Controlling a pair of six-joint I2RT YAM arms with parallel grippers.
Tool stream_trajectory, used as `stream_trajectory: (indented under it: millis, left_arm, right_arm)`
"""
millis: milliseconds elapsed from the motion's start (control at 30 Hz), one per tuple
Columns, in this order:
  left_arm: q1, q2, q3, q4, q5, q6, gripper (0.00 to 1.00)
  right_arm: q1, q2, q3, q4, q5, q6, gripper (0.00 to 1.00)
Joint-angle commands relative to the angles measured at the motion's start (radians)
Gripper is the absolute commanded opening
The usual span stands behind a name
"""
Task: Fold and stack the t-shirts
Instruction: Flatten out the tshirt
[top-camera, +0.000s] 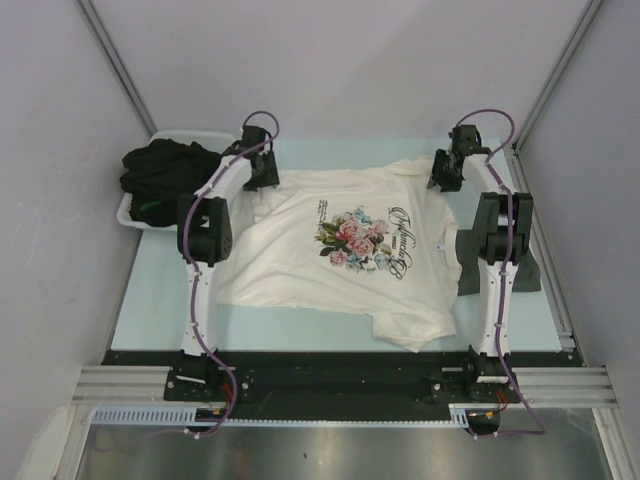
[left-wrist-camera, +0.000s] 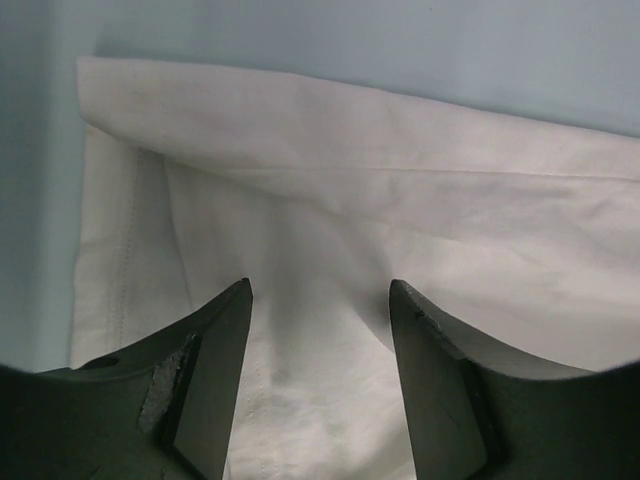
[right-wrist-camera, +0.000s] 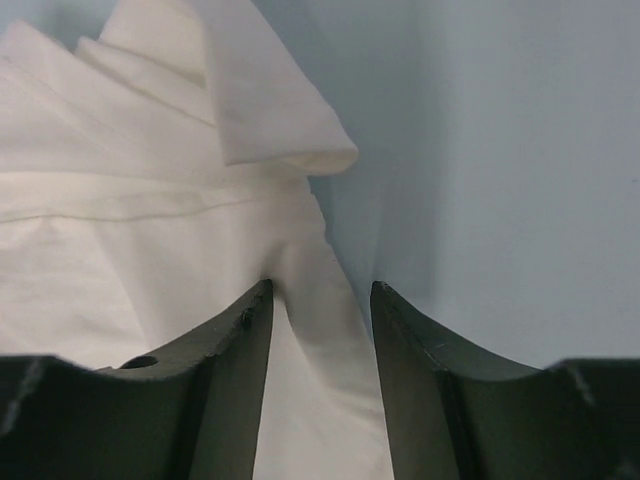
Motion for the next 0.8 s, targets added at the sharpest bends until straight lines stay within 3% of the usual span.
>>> stream_trajectory:
  millis: [0,133,233,300,333,467,600,767]
  left_arm:
    - [0.0,-0.074,-0.011,0.033,-0.016,0.01,0.63]
    - [0.0,-0.072,-0.009,0.037,-0.032,0.018,0.63]
    - [0.006,-0.068,-0.011,0.057,-0.049,0.02,0.64]
    - [0.015,-0.055,-0.005,0.06,-0.055,0.012,0.64]
    - [0.022,-0.049,0.016,0.057,-0.043,0.007,0.64]
    - [0.046,0.015,0.095,0.036,-0.004,-0.049,0.56]
    - [0.06,0.037,0.124,0.037,-0.003,-0.089,0.3]
    - [0.068,0.081,0.17,0.024,0.0,-0.135,0.29]
  right_arm:
    - [0.005,0.015,0.006,0.013,-0.006,-0.005,0.47]
    - [0.005,0.047,0.046,-0.015,-0.009,-0.008,0.37]
    - [0.005,0.067,0.055,-0.02,-0.012,-0.008,0.22]
    - [0.005,0.084,0.07,-0.027,-0.009,-0.01,0.02]
    - [0.005,0.089,0.076,-0.03,-0.009,-0.01,0.0]
    - [0.006,0.108,0.102,-0.036,-0.003,-0.019,0.0]
    - [0.006,0.121,0.132,-0.03,0.004,-0.034,0.0]
    - [0.005,0.138,0.165,-0.015,0.018,-0.068,0.0]
